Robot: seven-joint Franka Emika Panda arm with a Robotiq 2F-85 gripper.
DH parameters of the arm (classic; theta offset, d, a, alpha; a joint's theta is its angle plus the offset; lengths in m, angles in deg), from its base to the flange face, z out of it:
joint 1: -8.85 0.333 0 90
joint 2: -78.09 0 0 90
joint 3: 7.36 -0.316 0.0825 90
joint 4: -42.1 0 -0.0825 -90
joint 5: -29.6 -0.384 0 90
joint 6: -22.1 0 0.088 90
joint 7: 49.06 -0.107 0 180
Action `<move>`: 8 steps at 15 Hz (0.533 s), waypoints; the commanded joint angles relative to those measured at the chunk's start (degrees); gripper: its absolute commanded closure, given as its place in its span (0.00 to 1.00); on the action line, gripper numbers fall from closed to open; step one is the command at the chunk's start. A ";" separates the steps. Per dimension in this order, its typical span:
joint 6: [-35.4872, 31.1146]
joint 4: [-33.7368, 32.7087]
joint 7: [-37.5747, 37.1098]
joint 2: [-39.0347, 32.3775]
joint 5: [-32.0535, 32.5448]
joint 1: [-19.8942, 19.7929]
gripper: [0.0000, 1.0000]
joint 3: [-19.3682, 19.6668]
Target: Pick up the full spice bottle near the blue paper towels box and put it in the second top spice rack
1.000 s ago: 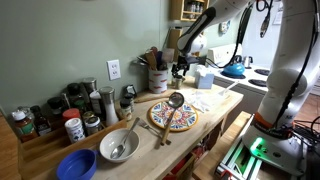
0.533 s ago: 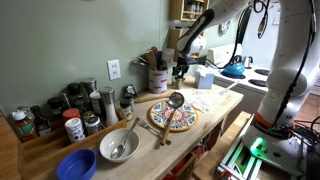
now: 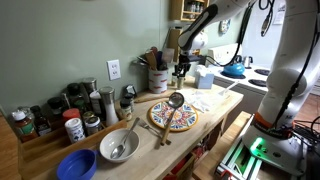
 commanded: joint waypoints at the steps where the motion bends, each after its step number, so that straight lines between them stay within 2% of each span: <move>1: 2.31 6.80 4.33 10.15 -3.81 -0.83 0.70 0.31; 3: 3.89 9.55 7.52 15.58 -7.74 -0.66 0.70 0.66; 6: 8.36 12.53 8.59 24.28 -12.21 0.58 0.70 1.99; 8: 11.38 13.33 7.04 30.20 -12.93 1.02 0.70 2.74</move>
